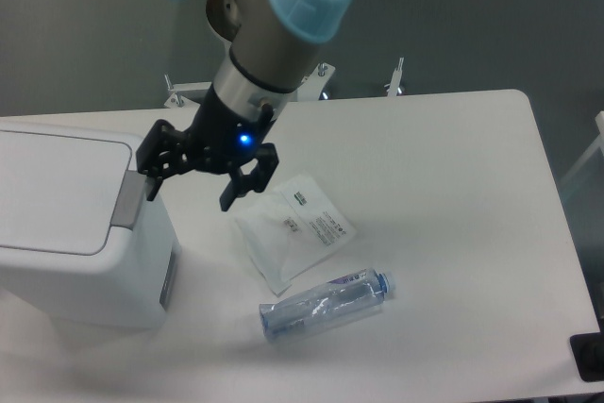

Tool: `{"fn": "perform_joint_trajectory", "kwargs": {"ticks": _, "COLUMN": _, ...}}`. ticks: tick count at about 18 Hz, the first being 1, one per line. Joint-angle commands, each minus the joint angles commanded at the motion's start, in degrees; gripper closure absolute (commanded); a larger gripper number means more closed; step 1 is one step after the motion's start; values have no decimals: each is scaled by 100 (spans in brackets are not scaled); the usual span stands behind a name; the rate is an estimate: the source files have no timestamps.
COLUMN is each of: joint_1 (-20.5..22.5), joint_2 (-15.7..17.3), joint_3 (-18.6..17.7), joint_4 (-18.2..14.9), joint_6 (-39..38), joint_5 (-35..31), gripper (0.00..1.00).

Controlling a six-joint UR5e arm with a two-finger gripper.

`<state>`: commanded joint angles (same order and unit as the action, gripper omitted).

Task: Open the trash can
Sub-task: 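Push the gripper against the lid edge to swing the lid open, then withdraw the gripper up and away from the open trash can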

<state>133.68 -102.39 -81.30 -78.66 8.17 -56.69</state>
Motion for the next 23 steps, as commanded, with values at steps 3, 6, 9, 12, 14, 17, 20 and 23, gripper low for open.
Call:
{"fn": "perform_joint_trajectory", "kwargs": {"ticks": 3, "joint_1": -18, "joint_2": -9, "joint_3": -18, "joint_4": 79, "joint_6": -26, "joint_5": 0, "gripper": 0}}
{"fn": "perform_joint_trajectory", "kwargs": {"ticks": 6, "joint_1": -27, "joint_2": -9, "joint_3": -140, "joint_4": 167, "joint_6": 0, "joint_5": -9, "gripper": 0}}
{"fn": "perform_joint_trajectory", "kwargs": {"ticks": 9, "joint_1": -27, "joint_2": -18, "joint_3": -228, "joint_4": 255, "joint_6": 0, "joint_5": -9, "gripper": 0}}
{"fn": "perform_joint_trajectory", "kwargs": {"ticks": 12, "joint_1": -62, "joint_2": -26, "joint_3": -290, "joint_4": 281, "joint_6": 9, "joint_5": -9, "gripper": 0}}
{"fn": "perform_joint_trajectory", "kwargs": {"ticks": 14, "joint_1": -62, "joint_2": -35, "joint_3": -299, "joint_4": 282, "joint_6": 9, "joint_5": -9, "gripper": 0}}
{"fn": "perform_joint_trajectory", "kwargs": {"ticks": 17, "joint_1": -70, "joint_2": -44, "joint_3": -334, "joint_4": 290, "joint_6": 44, "joint_5": -9, "gripper": 0}}
{"fn": "perform_joint_trajectory", "kwargs": {"ticks": 20, "joint_1": -71, "joint_2": -53, "joint_3": -343, "joint_4": 308, "joint_6": 53, "joint_5": -9, "gripper": 0}}
{"fn": "perform_joint_trajectory", "kwargs": {"ticks": 23, "joint_1": -71, "joint_2": -79, "joint_3": -343, "joint_4": 317, "joint_6": 53, "joint_5": -9, "gripper": 0}}
